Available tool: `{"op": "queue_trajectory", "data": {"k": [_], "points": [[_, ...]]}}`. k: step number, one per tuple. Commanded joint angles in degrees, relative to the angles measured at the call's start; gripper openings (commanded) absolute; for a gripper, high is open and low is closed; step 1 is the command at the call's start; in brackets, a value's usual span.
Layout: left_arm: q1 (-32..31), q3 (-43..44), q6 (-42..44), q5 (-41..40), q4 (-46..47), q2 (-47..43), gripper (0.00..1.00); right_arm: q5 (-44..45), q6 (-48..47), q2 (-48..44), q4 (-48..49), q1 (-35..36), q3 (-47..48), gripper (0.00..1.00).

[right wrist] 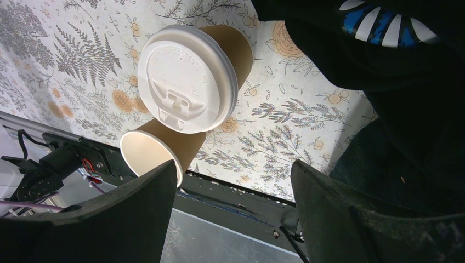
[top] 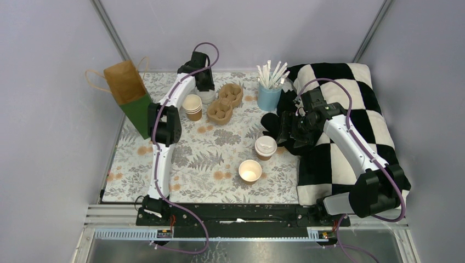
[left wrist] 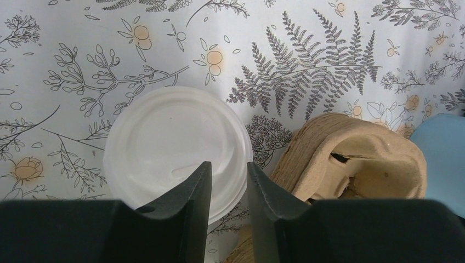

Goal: Pack the takeout coffee

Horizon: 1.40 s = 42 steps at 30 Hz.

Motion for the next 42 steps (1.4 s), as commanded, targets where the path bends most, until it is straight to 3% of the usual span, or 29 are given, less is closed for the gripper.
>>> {"op": "queue_trajectory", "data": {"k": [1,8,23,35,42], "points": [[-0.82,0.48,3.59,-0.82,1.40,0.40,0.35,-1.29,-0.69,0.30,0.13,0.26,1.17,0.82],[-2.07,0.81,6.72,-2.67,1.11,0.81,0.39,-1.45,-0.59,0.47,0.18,0.25,1.24,0.82],[-2.80,2.75,7.65,-5.05,0.09,2.06,0.28,-1.55,-0.63,0.72,0.02,0.27,1.41,0.82],[-2.65,4.27,6.63,-4.56,0.12,1.10,0.31,-1.73,-0.62,0.83,0.15,0.27,1.34,0.82],[-2.64,4.33,6.79,-4.70,0.12,1.23,0.27,-1.73,-0.63,0.78,0.15,0.27,1.25,0.82]]}}
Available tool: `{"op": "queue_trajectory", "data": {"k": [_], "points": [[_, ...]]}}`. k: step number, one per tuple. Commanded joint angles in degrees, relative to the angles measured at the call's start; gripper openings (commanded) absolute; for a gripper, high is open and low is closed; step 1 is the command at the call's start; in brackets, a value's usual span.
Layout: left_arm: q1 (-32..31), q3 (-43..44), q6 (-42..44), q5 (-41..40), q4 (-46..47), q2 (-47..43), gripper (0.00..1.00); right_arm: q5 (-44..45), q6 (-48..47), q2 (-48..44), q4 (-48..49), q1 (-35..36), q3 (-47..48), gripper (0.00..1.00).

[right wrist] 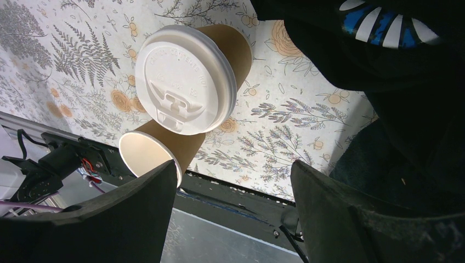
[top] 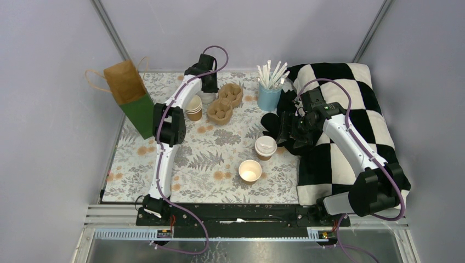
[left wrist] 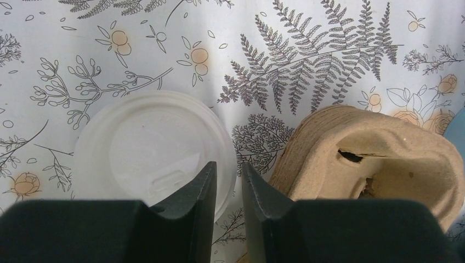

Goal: Pack the takeout coffee

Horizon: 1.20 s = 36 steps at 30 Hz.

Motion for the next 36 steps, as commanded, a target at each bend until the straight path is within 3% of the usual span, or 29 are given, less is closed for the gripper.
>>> {"op": "queue_trajectory", "data": {"k": [1,17,24,36], "points": [[0.19,2.50,0.30,-0.76,0.44,-1.05,0.25,-1.69,-0.68,0.15,0.13,0.22,1.25,0.82],[0.19,2.95,0.86,-1.75,0.23,-1.12,0.12,-1.92,-0.65,0.26,0.15,0.26,1.24,0.82],[0.20,3.06,0.85,-1.81,0.24,-1.69,0.18,-1.95,-0.65,0.32,0.19,0.27,1.25,0.82],[0.34,2.89,0.79,-1.87,0.50,-1.92,0.19,-2.04,-0.63,0.32,0.21,0.27,1.16,0.82]]}}
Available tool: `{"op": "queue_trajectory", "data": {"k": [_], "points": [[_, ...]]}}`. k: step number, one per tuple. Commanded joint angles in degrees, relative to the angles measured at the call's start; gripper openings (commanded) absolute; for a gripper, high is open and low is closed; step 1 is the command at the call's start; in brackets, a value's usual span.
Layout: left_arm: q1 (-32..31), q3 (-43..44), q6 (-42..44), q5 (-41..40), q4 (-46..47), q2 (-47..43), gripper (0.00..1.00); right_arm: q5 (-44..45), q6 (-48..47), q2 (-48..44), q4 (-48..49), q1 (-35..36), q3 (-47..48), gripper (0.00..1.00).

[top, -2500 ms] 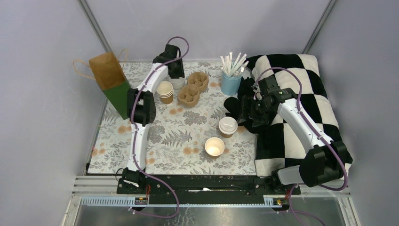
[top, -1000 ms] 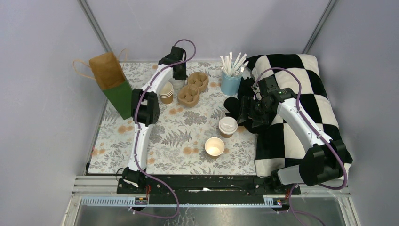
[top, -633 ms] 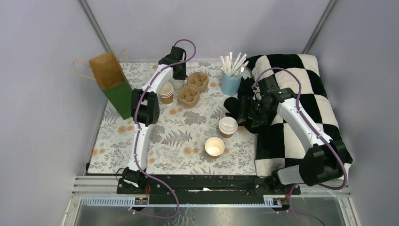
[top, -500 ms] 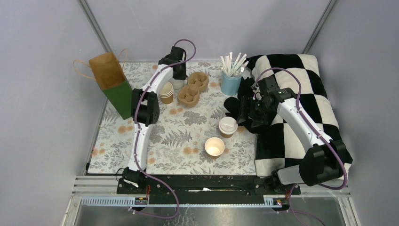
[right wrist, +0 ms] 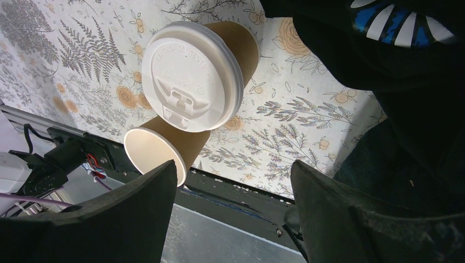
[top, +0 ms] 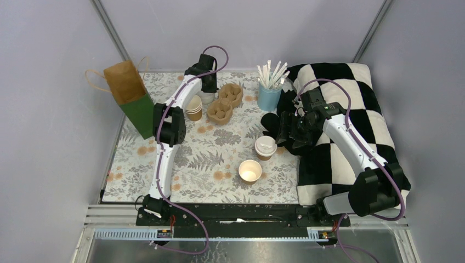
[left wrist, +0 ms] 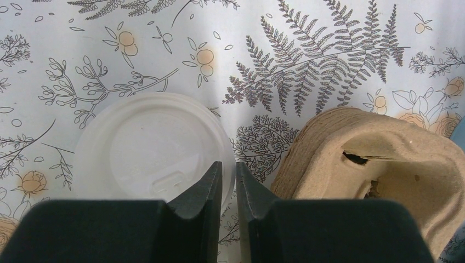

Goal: Pack the takeout coffee

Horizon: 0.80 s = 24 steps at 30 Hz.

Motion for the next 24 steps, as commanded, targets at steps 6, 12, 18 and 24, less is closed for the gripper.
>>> {"op": "queue_trajectory", "data": {"k": [6,12,18,24], "points": [[0.67,2.95,0.04,-0.12,0.88,-2.27,0.19,-0.77,-0.61,0.30,0.21,0.27,1.07,0.82],[0.80,2.58,-0.05,0.01,0.92,-2.27,0.16,-0.78,-0.69,0.48,0.11,0.24,1.25,0.82],[0.87,2.84,-0.35,0.25,1.10,-2.74,0.22,-0.84,-0.66,0.56,0.13,0.25,1.29,0.82],[1.14,2.76,-0.49,0.37,1.16,-3.10,0.22,-0.82,-0.79,0.56,0.15,0.25,1.25,0.82]]}}
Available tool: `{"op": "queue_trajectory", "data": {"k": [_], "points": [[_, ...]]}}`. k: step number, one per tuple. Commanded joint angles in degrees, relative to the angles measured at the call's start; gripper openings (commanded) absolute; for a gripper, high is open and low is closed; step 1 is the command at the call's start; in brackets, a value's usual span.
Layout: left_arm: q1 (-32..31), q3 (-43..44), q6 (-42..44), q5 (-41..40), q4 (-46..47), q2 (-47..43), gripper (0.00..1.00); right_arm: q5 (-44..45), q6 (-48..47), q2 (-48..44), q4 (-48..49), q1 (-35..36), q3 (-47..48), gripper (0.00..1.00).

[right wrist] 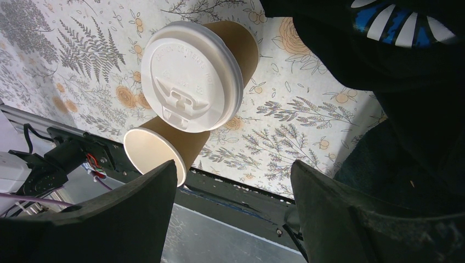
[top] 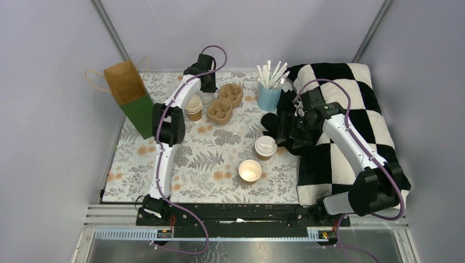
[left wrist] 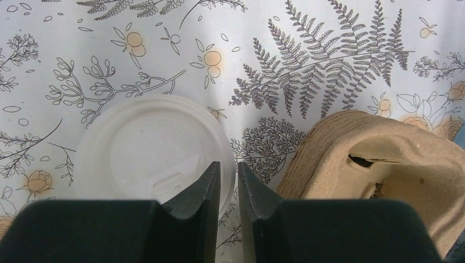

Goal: Pack the takeout coffee

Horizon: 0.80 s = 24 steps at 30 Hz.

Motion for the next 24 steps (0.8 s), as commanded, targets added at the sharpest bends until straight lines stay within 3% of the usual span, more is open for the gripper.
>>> {"op": "queue_trajectory", "data": {"k": [1,24], "points": [[0.67,2.68,-0.31,0.33,1.20,-3.23,0.21,-0.77,-0.79,0.37,0.07,0.27,1.33,0.82],[1.16,2.76,-0.77,1.04,1.81,-3.67,0.18,-0.82,-1.04,0.64,0.04,0.27,1.47,0.82]]}}
